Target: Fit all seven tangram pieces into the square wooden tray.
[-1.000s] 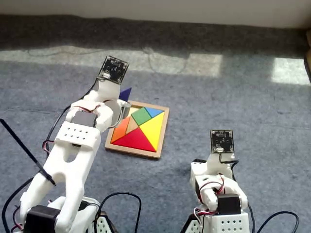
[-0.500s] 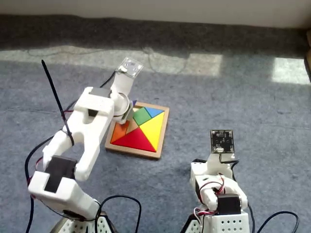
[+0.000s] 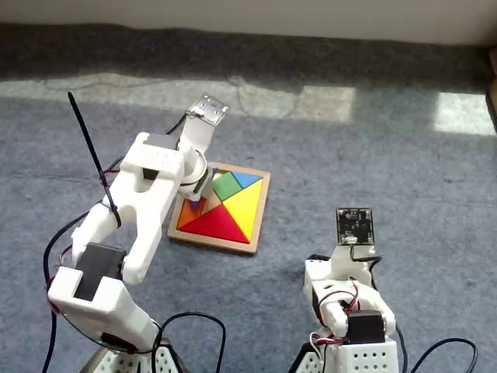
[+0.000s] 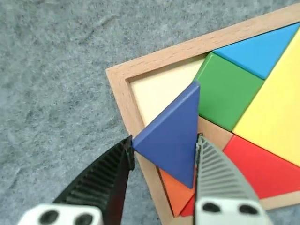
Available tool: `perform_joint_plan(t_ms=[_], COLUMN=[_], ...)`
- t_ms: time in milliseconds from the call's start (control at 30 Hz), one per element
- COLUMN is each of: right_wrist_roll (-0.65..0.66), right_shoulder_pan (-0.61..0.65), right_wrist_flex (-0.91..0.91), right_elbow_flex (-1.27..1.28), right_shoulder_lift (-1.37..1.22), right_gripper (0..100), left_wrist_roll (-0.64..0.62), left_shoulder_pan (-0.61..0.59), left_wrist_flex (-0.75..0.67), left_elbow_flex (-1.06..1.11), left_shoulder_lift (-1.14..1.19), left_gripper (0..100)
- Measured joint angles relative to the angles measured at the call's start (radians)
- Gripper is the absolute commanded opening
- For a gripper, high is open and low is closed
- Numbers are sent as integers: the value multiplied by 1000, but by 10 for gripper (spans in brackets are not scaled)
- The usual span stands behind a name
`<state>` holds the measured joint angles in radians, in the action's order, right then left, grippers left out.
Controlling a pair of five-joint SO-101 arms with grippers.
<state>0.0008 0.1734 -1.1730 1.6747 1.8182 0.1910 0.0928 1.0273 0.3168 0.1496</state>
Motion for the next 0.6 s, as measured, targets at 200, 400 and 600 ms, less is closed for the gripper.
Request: perform_joint_plan(t_ms=[200, 400, 600], right_wrist_roll=[0, 0, 0], right_shoulder_pan=[0, 0, 0], right_wrist_flex=[0, 0, 0], right_elbow_flex=[0, 0, 0], right_shoulder_lift=[0, 0, 0], right_gripper=[6, 6, 6], left_wrist_roll=[-114, -124, -124], left_shoulder_pan=[0, 0, -35], left_wrist_flex=[115, 129, 129], left_elbow_flex=[-74, -80, -84], left_shoulder_lift=[2, 2, 2], left_gripper=[270, 193, 104])
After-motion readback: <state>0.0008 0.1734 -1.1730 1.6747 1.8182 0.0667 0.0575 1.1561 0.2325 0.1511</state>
